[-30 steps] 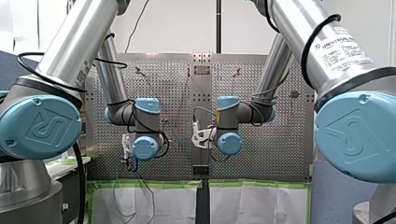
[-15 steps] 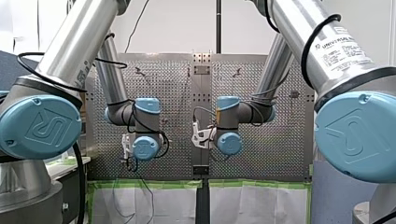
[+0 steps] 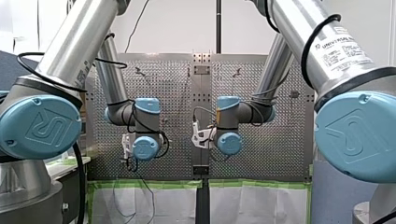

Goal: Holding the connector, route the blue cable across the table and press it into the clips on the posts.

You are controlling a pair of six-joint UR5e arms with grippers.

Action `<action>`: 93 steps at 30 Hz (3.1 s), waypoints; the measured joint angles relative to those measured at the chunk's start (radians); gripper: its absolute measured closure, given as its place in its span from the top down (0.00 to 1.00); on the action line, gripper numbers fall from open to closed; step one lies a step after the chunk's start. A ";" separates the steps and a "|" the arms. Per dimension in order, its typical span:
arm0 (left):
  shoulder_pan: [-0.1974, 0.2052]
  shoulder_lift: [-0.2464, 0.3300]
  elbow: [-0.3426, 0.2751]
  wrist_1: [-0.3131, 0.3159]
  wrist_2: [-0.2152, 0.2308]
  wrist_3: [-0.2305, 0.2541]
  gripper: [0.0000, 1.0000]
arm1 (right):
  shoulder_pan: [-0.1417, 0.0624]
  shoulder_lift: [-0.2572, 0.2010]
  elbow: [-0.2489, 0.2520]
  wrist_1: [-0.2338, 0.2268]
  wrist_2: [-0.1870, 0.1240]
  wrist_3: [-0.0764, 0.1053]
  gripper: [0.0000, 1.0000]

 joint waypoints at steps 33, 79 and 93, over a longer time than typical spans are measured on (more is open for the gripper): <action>0.000 0.000 0.000 0.000 0.000 0.000 0.00 | 0.000 0.000 0.000 0.000 0.000 0.000 0.00; 0.000 0.001 0.000 0.000 0.000 0.000 0.00 | -0.002 0.000 -0.002 -0.002 0.000 0.000 0.00; 0.006 0.077 -0.057 -0.053 0.008 0.060 0.00 | 0.011 -0.027 0.005 0.053 0.047 -0.008 0.00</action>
